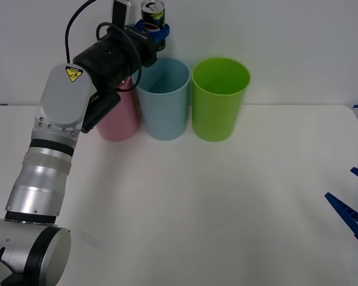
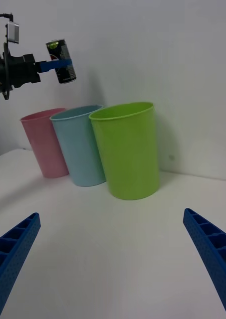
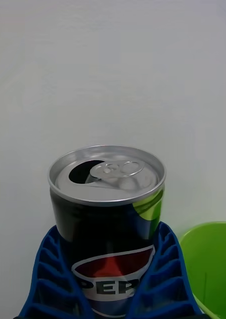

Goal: Grasp the object on the table and drop it into the matching bin: aluminum can to the light blue bin, PET bottle to the pink bin.

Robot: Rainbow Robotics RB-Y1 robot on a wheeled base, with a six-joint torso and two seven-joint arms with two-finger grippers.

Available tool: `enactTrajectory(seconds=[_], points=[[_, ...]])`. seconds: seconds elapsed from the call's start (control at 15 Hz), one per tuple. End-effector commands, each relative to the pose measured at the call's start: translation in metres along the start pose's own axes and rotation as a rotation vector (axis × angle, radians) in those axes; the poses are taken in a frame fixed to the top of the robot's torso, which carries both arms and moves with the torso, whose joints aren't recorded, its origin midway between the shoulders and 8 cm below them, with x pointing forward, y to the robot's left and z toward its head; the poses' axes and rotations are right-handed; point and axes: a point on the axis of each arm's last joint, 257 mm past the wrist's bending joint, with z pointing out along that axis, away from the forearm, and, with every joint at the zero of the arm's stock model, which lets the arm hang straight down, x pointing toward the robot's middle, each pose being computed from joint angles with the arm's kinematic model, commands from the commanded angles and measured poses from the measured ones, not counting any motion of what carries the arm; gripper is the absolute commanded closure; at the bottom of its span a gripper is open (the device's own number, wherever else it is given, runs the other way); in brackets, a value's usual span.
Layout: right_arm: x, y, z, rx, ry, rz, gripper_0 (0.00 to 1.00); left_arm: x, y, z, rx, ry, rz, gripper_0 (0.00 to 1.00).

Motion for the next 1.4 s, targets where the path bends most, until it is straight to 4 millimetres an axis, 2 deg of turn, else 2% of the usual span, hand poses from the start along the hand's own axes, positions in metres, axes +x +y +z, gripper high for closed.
enactTrajectory(seconds=[0.07,0.53,0.87,1.13,1.4], points=[[0.0,0.0,0.0,0.0,0.0,0.0,0.0,0.0,-0.001,0.0,0.001,0.0,-0.003,0.0],[0.0,0.0,0.0,0.0,0.0,0.0,0.0,0.004,-0.004,-0.002,0.011,-0.004,-0.037,0.0],[0.0,0.0,0.0,0.0,0.0,0.0,0.0,0.009,0.003,-0.013,0.028,-0.01,-0.075,0.0],[0.0,0.0,0.0,0.0,0.0,0.0,0.0,0.014,0.015,-0.03,0.067,-0.006,-0.12,0.0],[0.0,0.0,0.0,0.0,0.0,0.0,0.0,0.025,0.036,-0.059,0.079,-0.017,-0.159,0.0]])
